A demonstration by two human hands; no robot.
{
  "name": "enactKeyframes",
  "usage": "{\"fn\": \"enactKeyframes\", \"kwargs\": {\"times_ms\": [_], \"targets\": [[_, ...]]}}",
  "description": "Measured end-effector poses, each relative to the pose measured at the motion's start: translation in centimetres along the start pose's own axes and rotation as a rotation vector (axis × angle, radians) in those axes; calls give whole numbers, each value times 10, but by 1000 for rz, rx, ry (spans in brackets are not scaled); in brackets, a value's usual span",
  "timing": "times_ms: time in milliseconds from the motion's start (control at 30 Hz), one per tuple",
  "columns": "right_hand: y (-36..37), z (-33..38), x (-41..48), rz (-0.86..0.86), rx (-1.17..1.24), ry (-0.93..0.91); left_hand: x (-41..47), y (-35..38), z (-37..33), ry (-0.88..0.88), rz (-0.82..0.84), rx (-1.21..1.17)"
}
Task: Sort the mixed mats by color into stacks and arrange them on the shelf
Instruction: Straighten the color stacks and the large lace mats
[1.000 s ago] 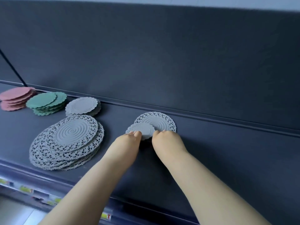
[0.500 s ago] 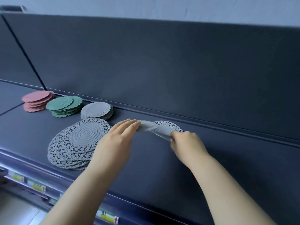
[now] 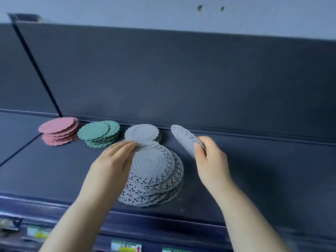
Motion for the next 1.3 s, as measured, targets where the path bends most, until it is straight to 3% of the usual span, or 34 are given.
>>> {"fn": "enactKeyframes", "kwargs": {"times_ms": [167,333,433,867,1300], "targets": [[59,43,-18,-19,-35,-8,0,-33,73,6,-12,-27],[133,69,-54,210,-206,-123,2,-41,105,61,17,-59],[156,77,-64,237,-403,-257,1,-41,114,89,38,-88],[142,71,-23,379,-500,-111,-2,-21,106,109,113,-56],[159,50,15,432,-445,-145,27,3,97,126,195,69]]}}
Point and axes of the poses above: each hand's wrist, its own x-axis towards the middle knuckle, its own y-axis out of the palm, z = x × y, the point moved 9 cm from there along x, towards the middle knuckle, and after that the axes turned 8 degrees about -y, right-handed, at the moved point
